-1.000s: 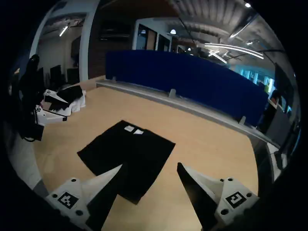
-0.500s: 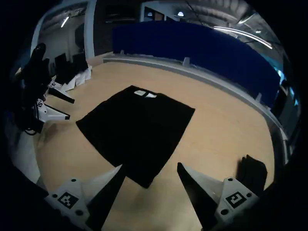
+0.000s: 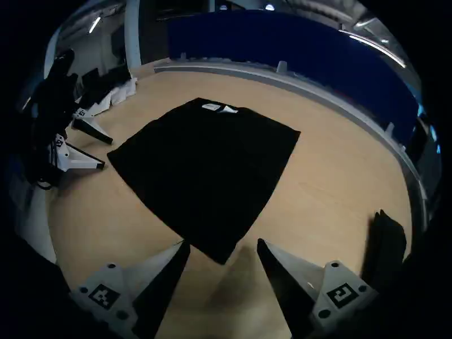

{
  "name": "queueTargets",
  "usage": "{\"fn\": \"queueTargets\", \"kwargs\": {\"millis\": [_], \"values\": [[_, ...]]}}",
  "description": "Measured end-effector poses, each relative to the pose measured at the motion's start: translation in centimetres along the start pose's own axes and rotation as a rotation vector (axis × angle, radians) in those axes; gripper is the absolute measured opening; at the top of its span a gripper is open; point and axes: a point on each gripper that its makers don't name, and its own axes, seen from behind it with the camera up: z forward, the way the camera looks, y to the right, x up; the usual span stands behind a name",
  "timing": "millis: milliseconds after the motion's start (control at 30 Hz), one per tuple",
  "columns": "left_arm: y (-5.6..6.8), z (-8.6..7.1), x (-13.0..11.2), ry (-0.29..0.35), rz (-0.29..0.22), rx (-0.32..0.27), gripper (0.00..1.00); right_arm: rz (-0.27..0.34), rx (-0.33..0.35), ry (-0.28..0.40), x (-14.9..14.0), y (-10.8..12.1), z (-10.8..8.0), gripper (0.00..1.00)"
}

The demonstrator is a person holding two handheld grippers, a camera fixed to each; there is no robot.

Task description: Fold towel

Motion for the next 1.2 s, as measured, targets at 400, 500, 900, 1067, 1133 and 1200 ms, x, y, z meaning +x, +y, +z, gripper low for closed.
{"fn": "queueTargets", "kwargs": {"millis": [400, 500, 900, 1067, 1133, 1200], "values": [[-0.24, 0.64, -0.13, -0.029, 0.026, 0.021, 0.60, 0.013, 0.020, -0.027, -0.87, -0.74, 0.52, 0.41], [-0.24, 0.71, -0.04, -0.033, 0.028, 0.024, 0.53, 0.016, 0.019, -0.027, -0.92, -0.72, 0.46, 0.39], [0.63, 0.77, -0.09, -0.045, 0.047, 0.024, 0.24, 0.012, 0.005, -0.035, -0.92, -0.64, 0.79, 0.21], [0.13, 0.75, -0.08, -0.049, 0.028, 0.052, 0.12, 0.007, 0.003, -0.035, -0.80, -0.49, 0.67, 0.20], [0.07, 0.78, -0.06, -0.049, 0.028, 0.056, 0.11, 0.009, 0.005, -0.033, -0.72, -0.46, 0.57, 0.20], [0.10, 0.81, -0.05, -0.049, 0.034, 0.058, 0.10, 0.012, 0.008, -0.030, -0.59, -0.48, 0.45, 0.20]]}}
